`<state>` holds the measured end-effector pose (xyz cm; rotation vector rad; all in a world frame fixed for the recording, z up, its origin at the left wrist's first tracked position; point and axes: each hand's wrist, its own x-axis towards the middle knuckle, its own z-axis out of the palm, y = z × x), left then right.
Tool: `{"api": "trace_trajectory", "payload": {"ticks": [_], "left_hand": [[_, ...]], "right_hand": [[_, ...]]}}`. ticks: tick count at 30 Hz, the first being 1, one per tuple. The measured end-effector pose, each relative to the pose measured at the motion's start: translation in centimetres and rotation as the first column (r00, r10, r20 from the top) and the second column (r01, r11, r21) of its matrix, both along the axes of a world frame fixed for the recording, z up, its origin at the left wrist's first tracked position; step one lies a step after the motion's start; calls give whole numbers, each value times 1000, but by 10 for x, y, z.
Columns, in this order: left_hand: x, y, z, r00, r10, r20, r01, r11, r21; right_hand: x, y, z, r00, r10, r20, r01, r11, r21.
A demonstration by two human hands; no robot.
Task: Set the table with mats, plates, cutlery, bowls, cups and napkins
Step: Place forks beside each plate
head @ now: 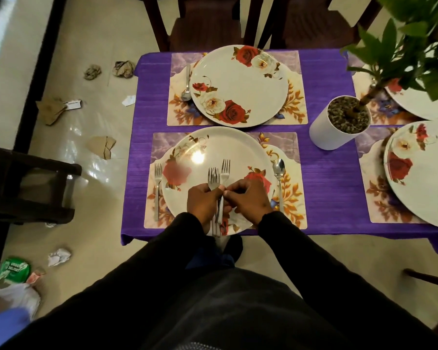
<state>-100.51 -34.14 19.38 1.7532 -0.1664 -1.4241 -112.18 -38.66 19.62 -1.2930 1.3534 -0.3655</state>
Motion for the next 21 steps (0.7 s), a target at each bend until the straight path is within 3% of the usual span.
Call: {"api": "trace_trajectory", "payload": {"ticks": [8, 12, 16, 21], "left_hand": [[5, -2, 3, 999, 42, -32, -43, 999, -31], [2, -2, -1, 1000, 7, 2, -7, 999, -36], [-9, -15, -2, 997, -65, 29, 67, 996, -66], [-48, -24, 8, 985, -150, -83, 141, 984, -106]], "right_hand": [[8, 2, 13, 999, -23, 32, 20, 996, 86], [9, 1, 17, 998, -19, -63, 24, 996, 86], [-9, -6, 23, 992, -107, -59, 114, 986, 120], [-64, -12, 32, 973, -227, -28, 227, 941, 253]]}}
